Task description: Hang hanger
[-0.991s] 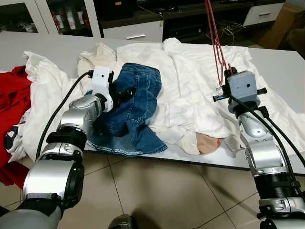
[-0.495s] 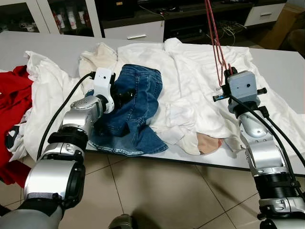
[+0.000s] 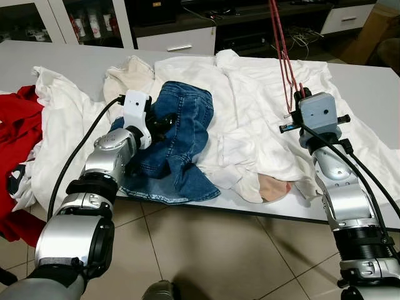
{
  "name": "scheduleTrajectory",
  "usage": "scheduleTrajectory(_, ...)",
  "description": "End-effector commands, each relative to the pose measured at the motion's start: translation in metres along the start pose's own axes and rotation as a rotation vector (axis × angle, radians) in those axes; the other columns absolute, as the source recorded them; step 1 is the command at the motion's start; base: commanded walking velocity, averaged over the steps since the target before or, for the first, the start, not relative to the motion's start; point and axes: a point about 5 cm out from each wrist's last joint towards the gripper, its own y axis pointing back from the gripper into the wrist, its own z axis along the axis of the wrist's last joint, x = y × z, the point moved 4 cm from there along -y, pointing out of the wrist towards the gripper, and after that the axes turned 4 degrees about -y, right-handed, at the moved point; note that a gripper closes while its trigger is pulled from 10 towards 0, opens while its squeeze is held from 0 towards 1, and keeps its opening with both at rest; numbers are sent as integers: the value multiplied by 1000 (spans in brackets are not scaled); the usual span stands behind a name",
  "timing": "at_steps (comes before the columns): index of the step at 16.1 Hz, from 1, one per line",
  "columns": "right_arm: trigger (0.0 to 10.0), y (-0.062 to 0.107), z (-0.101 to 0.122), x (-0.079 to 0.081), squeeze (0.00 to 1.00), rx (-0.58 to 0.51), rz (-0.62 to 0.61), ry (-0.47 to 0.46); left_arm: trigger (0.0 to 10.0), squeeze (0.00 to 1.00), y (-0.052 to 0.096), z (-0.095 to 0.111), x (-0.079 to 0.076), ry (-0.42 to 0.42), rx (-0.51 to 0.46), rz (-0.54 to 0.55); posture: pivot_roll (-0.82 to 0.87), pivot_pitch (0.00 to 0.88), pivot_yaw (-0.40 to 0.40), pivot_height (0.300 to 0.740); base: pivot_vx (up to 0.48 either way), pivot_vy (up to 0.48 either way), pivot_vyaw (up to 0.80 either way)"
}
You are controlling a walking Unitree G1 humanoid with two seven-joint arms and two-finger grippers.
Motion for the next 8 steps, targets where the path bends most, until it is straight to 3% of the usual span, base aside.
scheduleTrajectory(1,10000,-1,3,-4,0,-6,-12,-3,0,0,0,5,-1,-18,-41,-6,93,4,27,740,0,0,0)
scheduleTrajectory(8,10000,-1,2,-3,0,-6,-13,-11,0,0,14,55,-1,-32,-399,20,101,7,29,740,0,0,0)
